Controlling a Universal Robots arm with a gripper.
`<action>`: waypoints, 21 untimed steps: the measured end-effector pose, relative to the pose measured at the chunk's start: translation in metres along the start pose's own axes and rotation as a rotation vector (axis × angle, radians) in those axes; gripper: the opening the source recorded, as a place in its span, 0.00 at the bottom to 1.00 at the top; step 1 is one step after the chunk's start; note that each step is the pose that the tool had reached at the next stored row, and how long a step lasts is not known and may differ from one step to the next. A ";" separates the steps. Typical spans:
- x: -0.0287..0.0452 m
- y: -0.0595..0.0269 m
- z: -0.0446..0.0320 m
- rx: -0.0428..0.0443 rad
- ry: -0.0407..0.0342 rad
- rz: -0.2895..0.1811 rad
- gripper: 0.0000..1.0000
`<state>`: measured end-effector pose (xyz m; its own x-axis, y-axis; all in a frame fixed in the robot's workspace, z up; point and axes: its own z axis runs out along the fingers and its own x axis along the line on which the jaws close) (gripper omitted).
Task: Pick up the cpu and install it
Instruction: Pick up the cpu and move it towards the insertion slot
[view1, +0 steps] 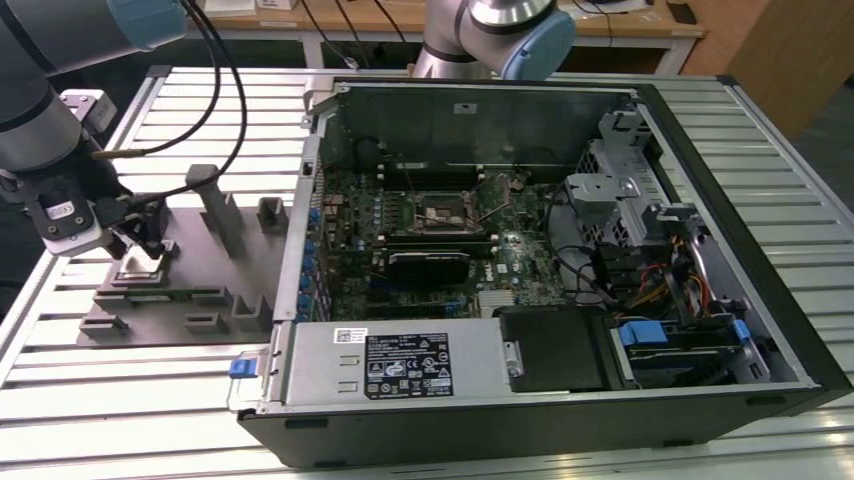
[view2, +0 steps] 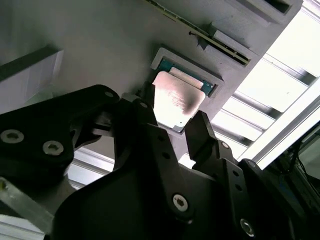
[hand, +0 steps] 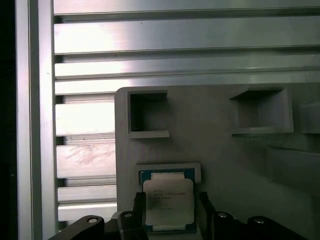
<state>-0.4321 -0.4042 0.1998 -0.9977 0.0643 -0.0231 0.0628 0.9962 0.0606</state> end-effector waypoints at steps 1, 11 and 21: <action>0.0000 0.0000 0.0000 -0.0001 0.0000 0.000 0.53; 0.0001 -0.0003 0.0037 0.0010 0.0018 -0.029 0.53; 0.0001 -0.0002 0.0041 0.0130 0.0009 -0.030 0.60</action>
<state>-0.4320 -0.4041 0.1957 -0.9991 0.0347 -0.0239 0.0335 0.9983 0.0469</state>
